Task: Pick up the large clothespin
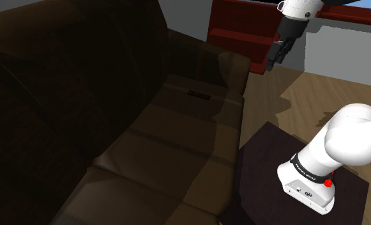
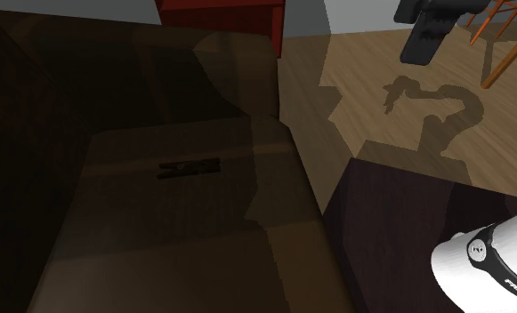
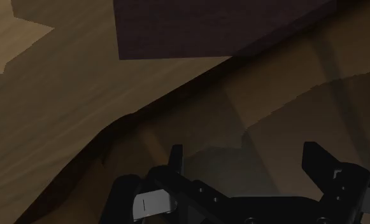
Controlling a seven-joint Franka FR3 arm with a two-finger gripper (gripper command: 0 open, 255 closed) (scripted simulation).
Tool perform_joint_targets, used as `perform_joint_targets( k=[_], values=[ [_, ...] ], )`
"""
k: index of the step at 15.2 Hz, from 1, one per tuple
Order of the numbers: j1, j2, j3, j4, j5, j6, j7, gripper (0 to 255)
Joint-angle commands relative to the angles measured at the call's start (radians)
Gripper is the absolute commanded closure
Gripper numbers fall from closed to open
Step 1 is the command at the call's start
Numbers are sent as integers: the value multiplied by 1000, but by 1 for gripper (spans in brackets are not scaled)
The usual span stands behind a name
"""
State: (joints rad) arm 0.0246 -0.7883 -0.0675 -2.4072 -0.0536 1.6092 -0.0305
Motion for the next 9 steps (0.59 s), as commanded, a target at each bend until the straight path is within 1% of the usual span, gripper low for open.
perform_joint_targets(
  k=[1, 5, 9],
  values=[
    [0, 0, 0, 0, 0, 0, 0, 0],
    [15, 111, -36, -21, -11, 138, -64, 0],
    [33, 241, -69, -18, -12, 270, -130, 0]
  ],
)
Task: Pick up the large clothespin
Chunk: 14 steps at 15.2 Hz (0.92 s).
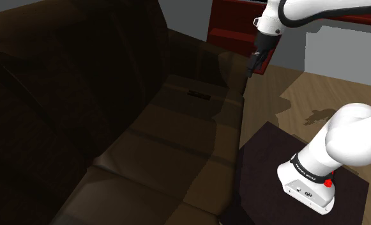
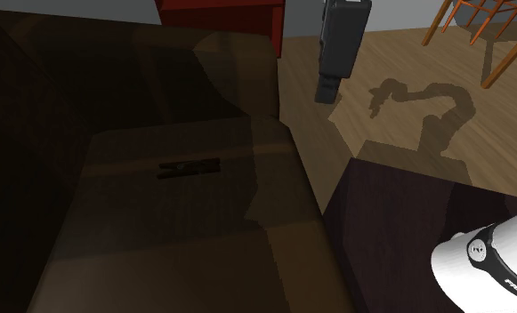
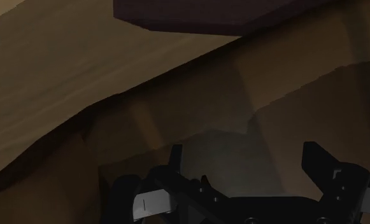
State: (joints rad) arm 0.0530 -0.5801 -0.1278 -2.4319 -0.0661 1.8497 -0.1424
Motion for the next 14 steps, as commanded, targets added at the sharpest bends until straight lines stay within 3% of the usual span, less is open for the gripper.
perform_joint_targets(
  k=[1, 14],
  values=[
    [10, 68, -16, 11, 2, 61, -35, 0],
    [67, 567, -77, 199, 106, 378, -284, 0]
  ],
)
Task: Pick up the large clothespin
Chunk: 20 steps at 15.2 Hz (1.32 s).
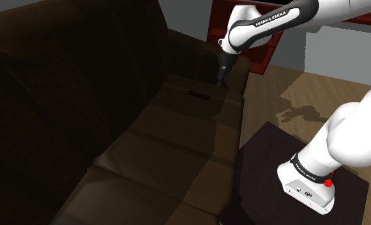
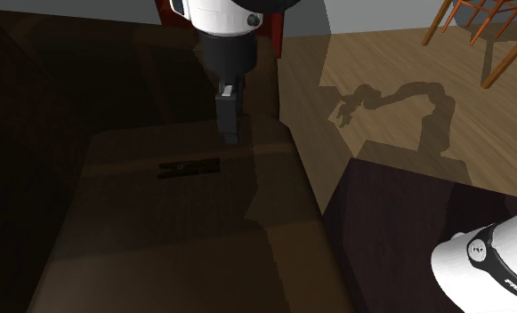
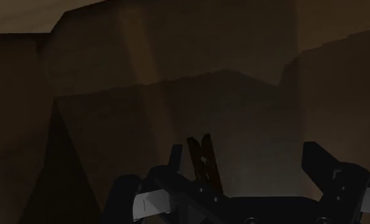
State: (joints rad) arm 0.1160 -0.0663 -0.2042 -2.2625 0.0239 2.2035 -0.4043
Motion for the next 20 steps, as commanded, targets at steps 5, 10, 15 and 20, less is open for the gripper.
perform_joint_targets(
  k=[5, 10, 15, 20],
  values=[
    [4, 250, 12, 160, 81, 88, -121, 0],
    [-11, 444, 43, 322, 131, 119, -203, 0],
    [-20, 523, 58, 366, 147, 153, -227, 0],
    [-24, 565, 65, 362, 158, 198, -237, 0]
  ],
)
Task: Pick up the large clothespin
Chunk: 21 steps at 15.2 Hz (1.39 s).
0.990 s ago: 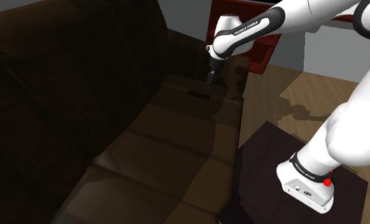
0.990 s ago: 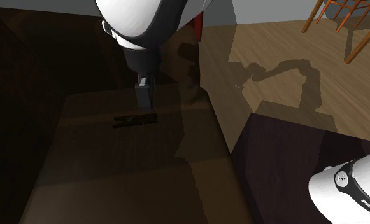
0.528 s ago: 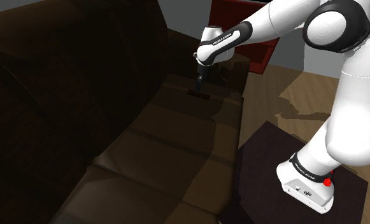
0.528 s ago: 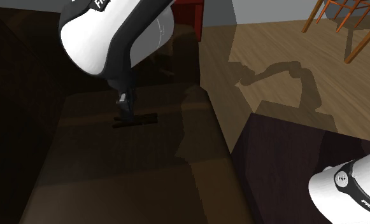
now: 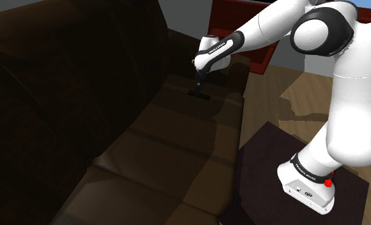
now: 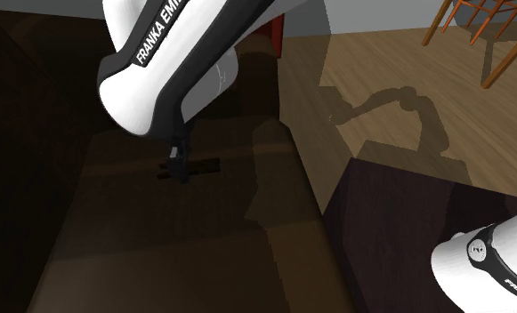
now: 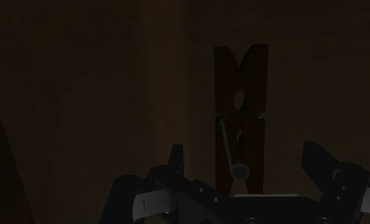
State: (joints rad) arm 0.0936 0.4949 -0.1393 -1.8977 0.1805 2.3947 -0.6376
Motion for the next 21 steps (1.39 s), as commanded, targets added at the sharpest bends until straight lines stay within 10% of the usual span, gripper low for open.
perform_joint_targets(
  k=[1, 2, 21],
  values=[
    [-2, 4, 0, -3, 2, 7, -3, 0],
    [-2, 4, 0, -3, 2, 7, -4, 255],
    [7, -83, -14, 13, -23, -94, 17, 255]
  ],
)
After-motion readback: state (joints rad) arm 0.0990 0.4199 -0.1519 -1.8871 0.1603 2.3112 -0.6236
